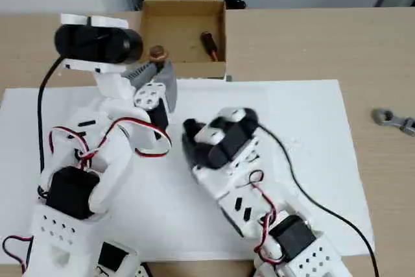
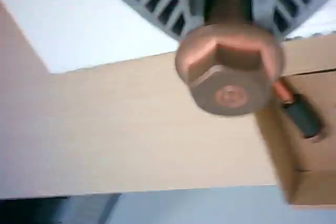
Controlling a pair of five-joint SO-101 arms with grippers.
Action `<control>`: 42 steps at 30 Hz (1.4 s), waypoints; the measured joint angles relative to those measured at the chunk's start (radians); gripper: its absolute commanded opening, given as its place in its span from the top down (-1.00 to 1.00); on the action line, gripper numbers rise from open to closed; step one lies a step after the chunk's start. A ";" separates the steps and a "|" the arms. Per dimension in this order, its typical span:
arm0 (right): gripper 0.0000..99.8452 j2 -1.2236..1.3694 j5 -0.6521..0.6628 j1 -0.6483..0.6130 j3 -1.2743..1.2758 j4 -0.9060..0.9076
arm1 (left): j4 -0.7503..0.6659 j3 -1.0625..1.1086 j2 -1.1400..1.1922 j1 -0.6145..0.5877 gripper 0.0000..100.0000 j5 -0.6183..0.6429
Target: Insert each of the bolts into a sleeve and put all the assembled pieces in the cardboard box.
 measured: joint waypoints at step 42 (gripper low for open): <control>0.99 -0.147 0.058 0.075 0.069 -0.028 | -0.089 0.219 -0.338 0.081 0.99 0.008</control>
